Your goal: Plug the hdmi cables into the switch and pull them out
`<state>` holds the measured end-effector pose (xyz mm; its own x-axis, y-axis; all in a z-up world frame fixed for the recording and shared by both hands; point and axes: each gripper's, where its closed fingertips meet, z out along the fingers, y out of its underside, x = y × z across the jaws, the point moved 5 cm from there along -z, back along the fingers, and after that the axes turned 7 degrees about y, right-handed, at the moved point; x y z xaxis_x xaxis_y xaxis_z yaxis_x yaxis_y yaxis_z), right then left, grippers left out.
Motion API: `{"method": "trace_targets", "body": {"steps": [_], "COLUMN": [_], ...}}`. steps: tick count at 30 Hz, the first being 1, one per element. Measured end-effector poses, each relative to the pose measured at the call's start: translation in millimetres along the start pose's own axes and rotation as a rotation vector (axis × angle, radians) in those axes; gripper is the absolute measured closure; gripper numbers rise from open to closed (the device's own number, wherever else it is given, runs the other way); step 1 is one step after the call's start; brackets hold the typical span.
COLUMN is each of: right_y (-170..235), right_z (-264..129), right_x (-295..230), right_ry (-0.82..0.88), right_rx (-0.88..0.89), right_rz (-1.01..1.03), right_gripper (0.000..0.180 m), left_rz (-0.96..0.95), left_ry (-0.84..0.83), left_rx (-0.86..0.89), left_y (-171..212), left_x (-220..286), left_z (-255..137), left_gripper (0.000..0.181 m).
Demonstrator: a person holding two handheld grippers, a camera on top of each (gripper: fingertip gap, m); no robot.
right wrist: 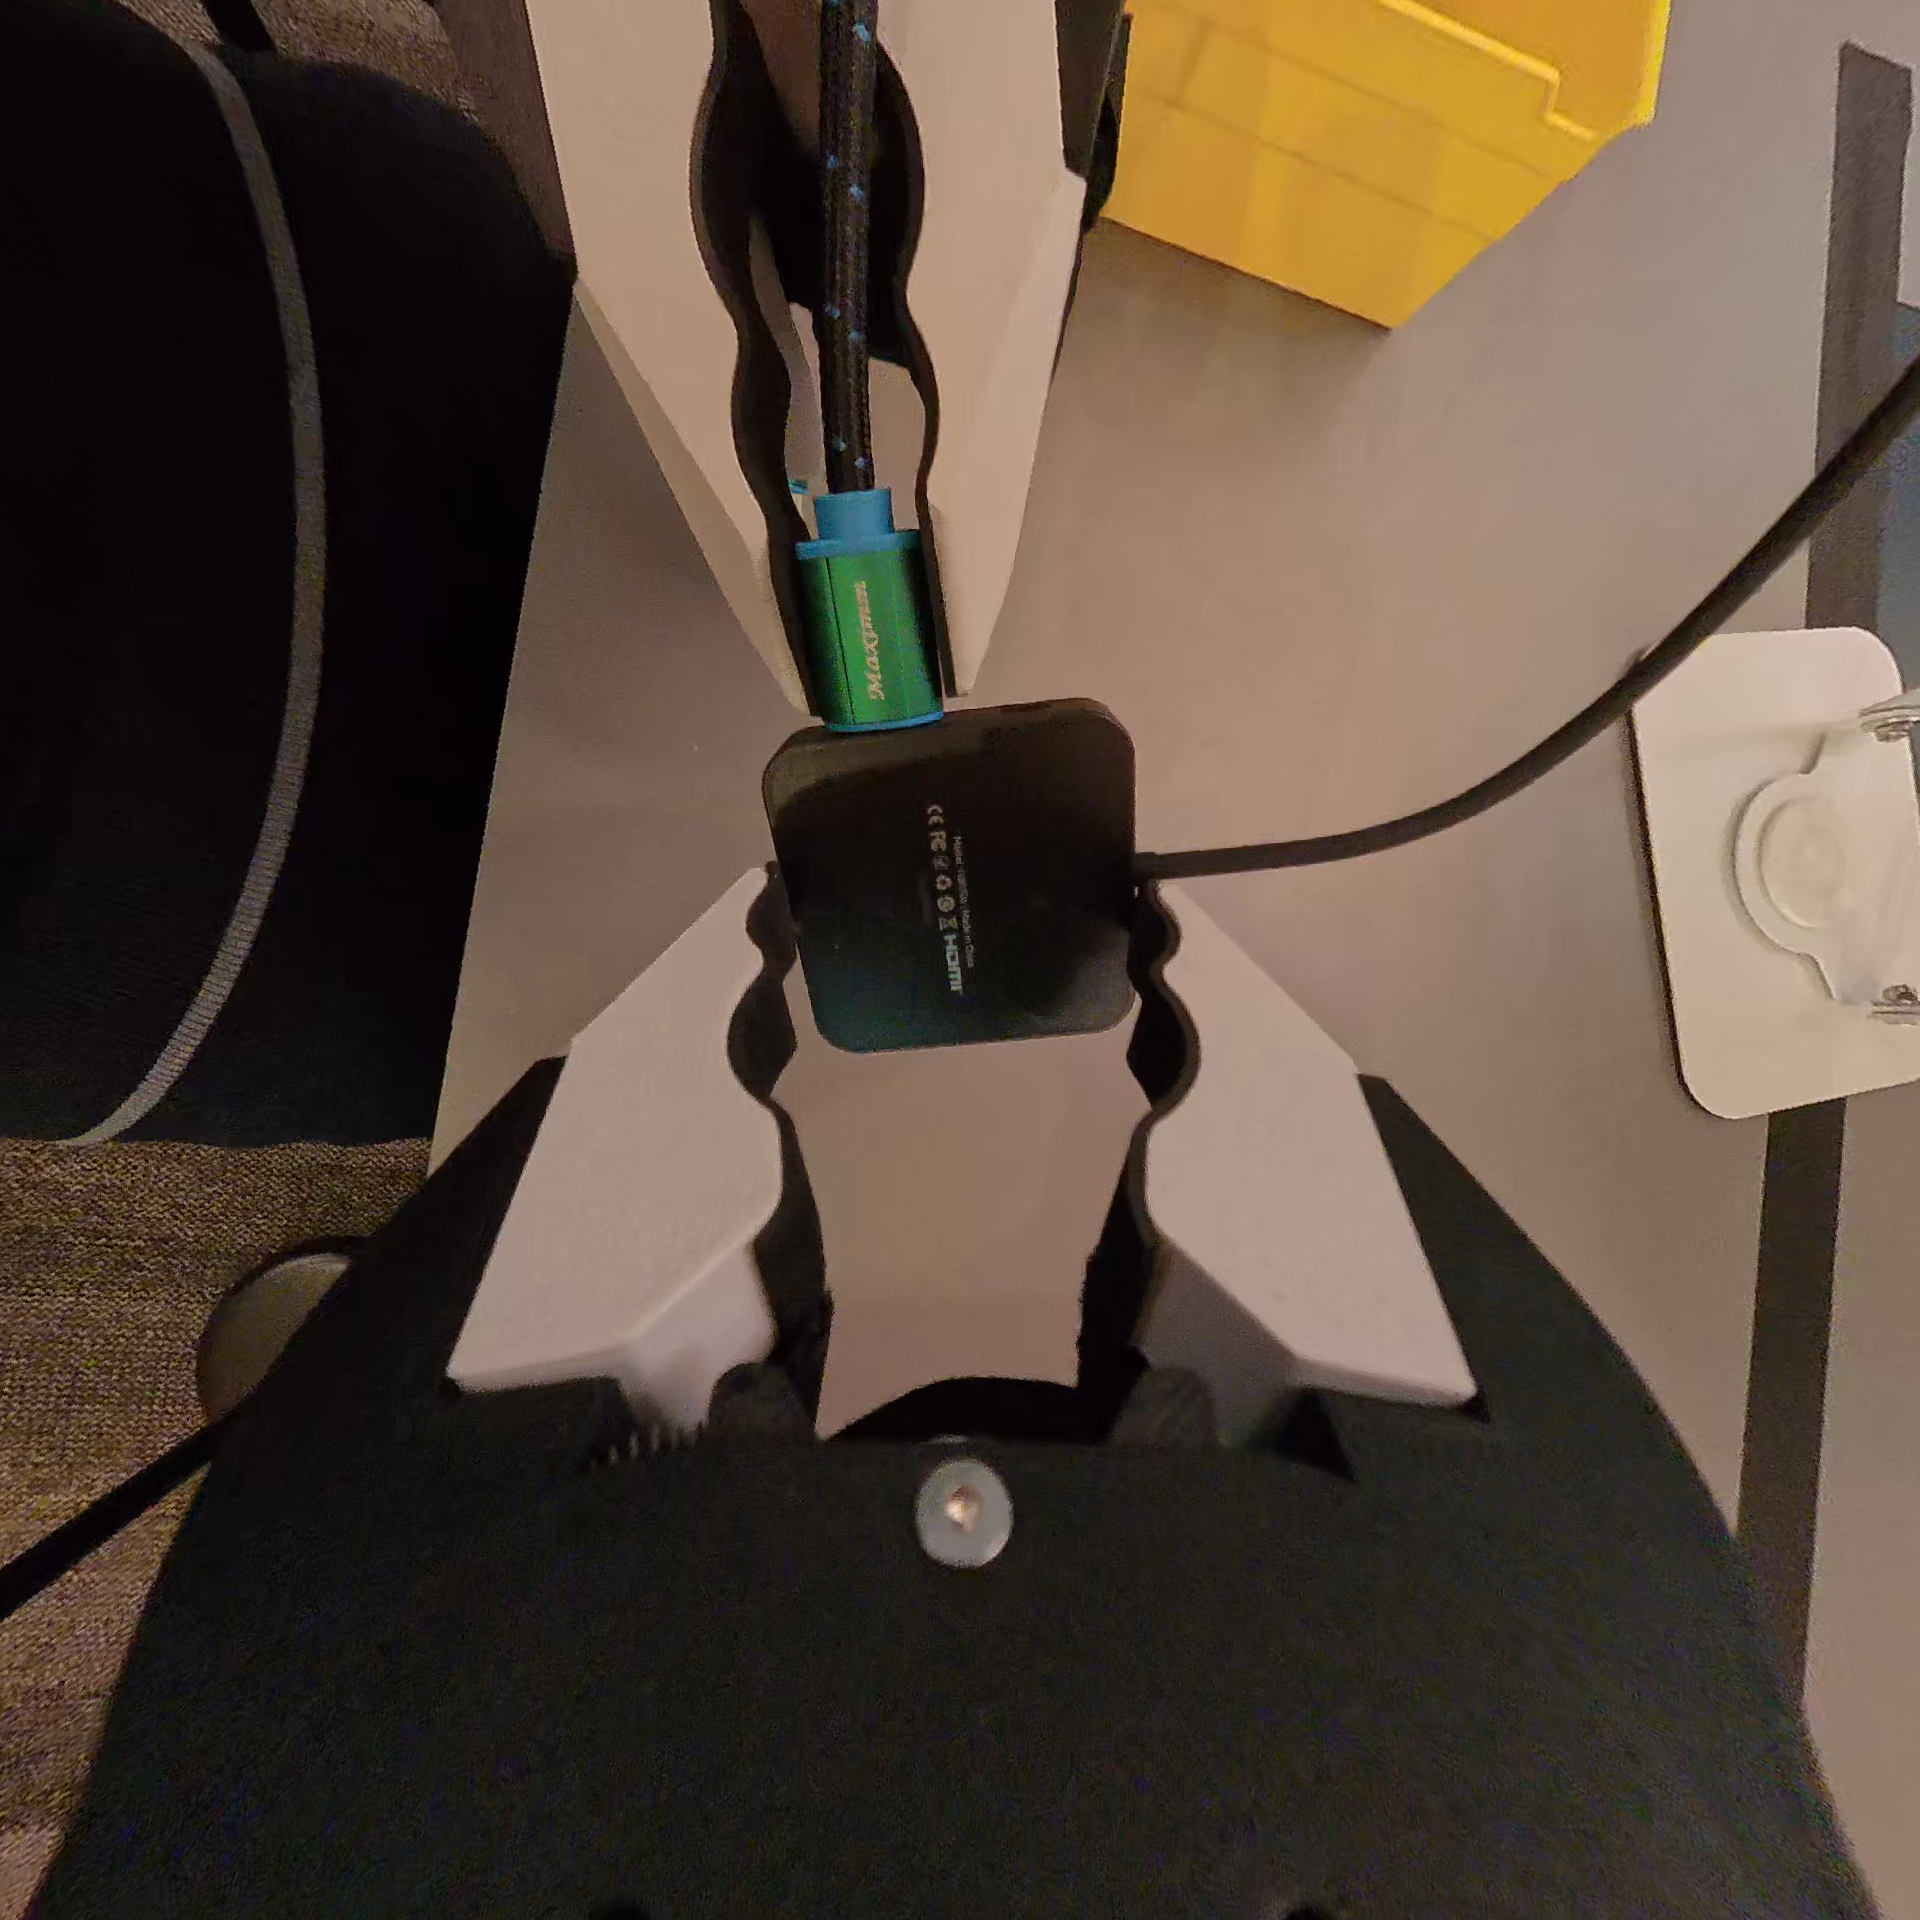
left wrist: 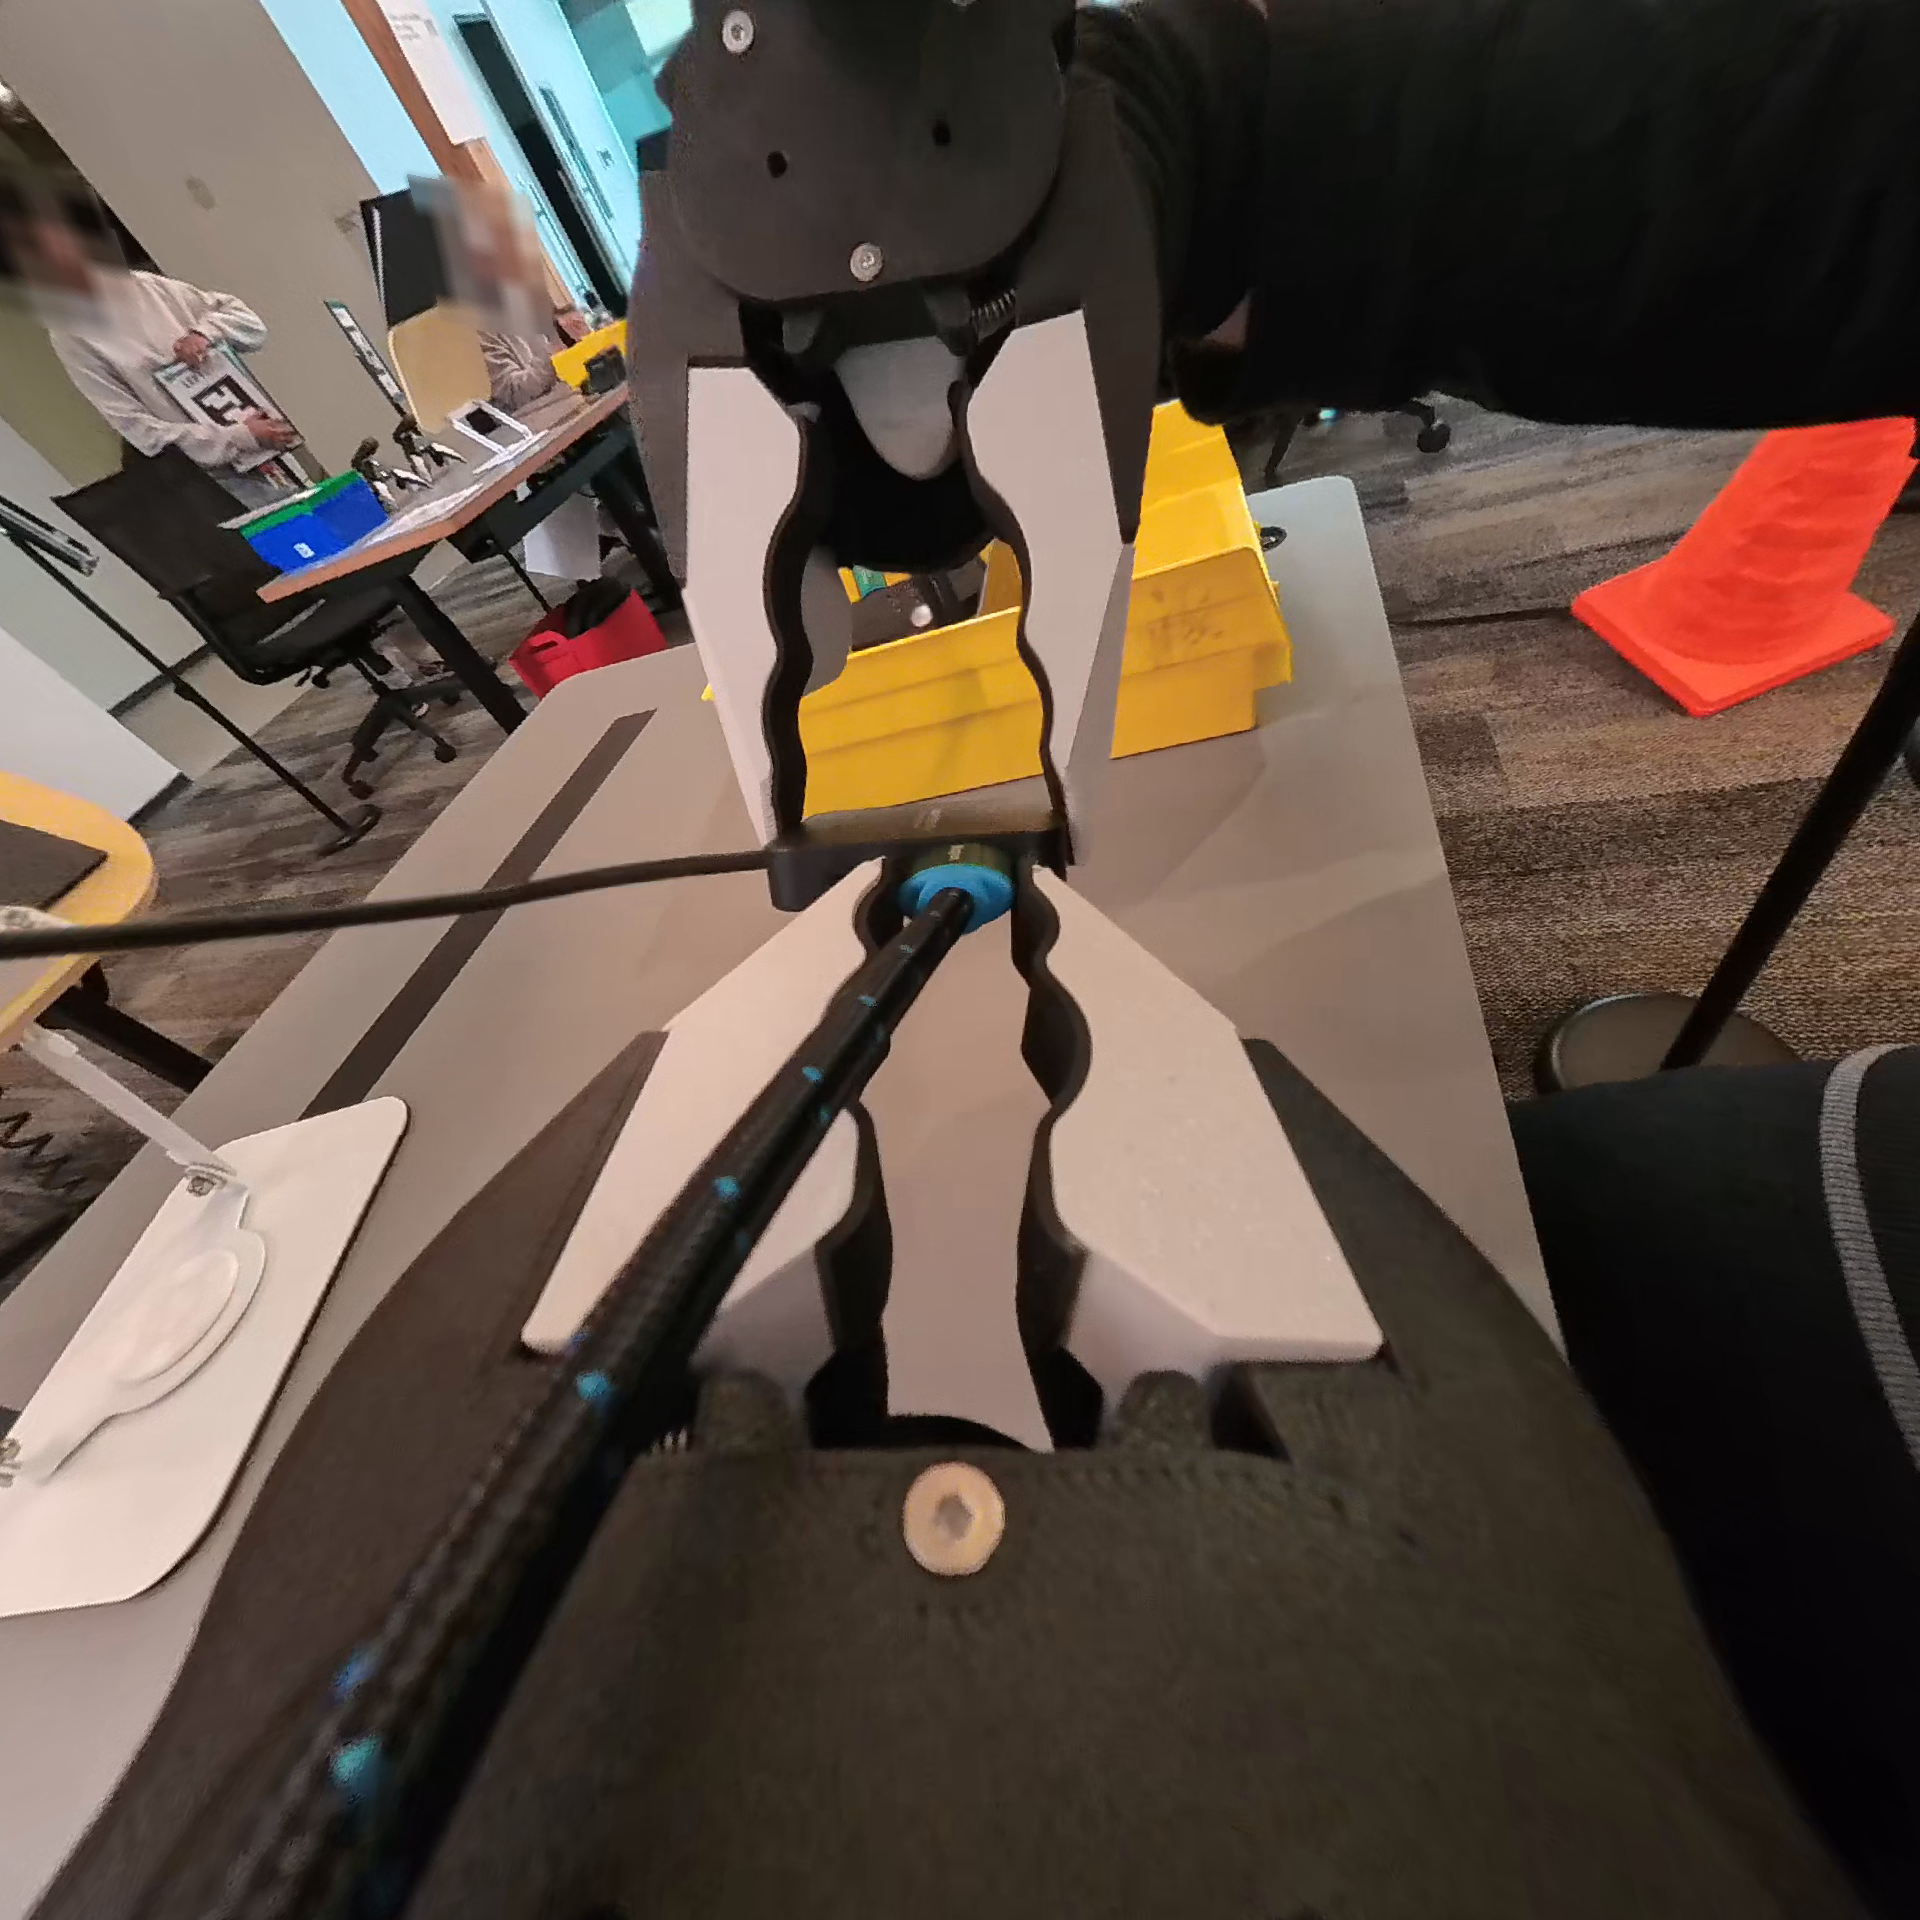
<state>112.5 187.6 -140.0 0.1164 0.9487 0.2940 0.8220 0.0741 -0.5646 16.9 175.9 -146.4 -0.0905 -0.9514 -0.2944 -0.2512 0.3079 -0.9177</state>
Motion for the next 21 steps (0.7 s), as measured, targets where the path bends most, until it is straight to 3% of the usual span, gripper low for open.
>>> {"method": "trace_targets", "body": {"steps": [12, 17, 21], "right_y": [4.0, 12.5, 16.5], "right_z": [5.8, 18.3, 25.8], "right_x": [3.1, 3.0, -2.4], "right_ry": [0.073, 0.204, 0.323], "right_rx": [-0.025, -0.006, 0.001], "right_rz": [0.046, 0.155, 0.237], "right_gripper": [0.116, 0.116, 0.116], "left_rz": [-0.041, -0.120, -0.268], "left_ry": [-0.002, -0.019, -0.005], "left_rx": [-0.033, -0.085, -0.045], "left_y": [8.2, 20.7, 27.1], "left_x": [-7.3, -16.8, -23.2], "left_z": [0.0, 1.8, 1.8], "left_gripper": [0.161, 0.157, 0.143]}}
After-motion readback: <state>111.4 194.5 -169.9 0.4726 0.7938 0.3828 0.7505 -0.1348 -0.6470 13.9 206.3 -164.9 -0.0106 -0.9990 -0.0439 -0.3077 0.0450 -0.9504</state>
